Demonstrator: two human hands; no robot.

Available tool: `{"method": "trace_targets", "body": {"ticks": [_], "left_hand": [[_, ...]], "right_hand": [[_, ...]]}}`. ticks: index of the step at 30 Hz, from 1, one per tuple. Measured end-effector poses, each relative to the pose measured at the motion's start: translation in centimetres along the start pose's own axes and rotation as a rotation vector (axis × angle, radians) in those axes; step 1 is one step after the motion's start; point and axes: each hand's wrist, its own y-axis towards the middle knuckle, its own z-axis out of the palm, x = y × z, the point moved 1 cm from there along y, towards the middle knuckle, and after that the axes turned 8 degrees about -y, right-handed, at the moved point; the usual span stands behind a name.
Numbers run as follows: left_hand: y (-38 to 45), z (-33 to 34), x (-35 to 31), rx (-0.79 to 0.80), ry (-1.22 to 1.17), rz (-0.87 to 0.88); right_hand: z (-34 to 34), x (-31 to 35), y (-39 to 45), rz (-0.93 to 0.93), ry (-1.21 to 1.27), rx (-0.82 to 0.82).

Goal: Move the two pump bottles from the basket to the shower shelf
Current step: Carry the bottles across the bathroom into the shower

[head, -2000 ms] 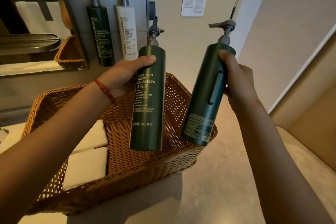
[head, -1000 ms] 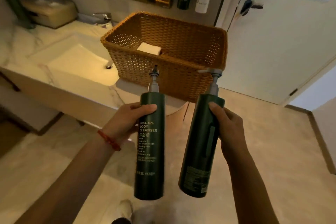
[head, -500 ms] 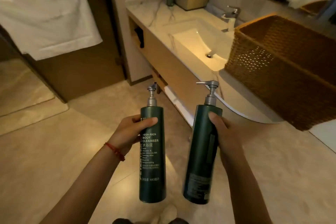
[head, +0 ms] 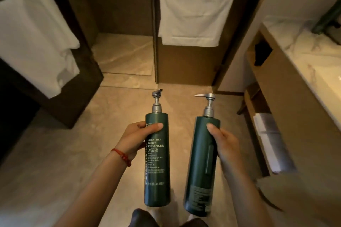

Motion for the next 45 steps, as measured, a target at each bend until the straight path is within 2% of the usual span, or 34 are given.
{"method": "trace_targets", "body": {"ticks": [8, 13, 29, 37, 45], "left_hand": [[0.6, -9.7, -1.8, -0.181, -0.132, 0.003], [4.8, -13.7, -3.3, -0.281, -0.193, 0.021], [31.2, -19.0, -19.2, -0.396, -0.290, 0.064], [45.0, -26.7, -26.9, -0.427, -0.289, 0.100], [60.2, -35.4, -37.4, -0.337, -0.306, 0.091]], "right_hand": [[10.8, 3.0, 4.2, -0.060, -0.075, 0.298], [15.7, 4.5, 10.0, -0.058, -0.097, 0.378], [25.1, 16.9, 40.2, -0.146, -0.141, 0.342], [34.0, 22.0, 53.9, -0.188, -0.146, 0.320], [45.1, 29.0, 67.9, -0.155, -0.116, 0.288]]}}
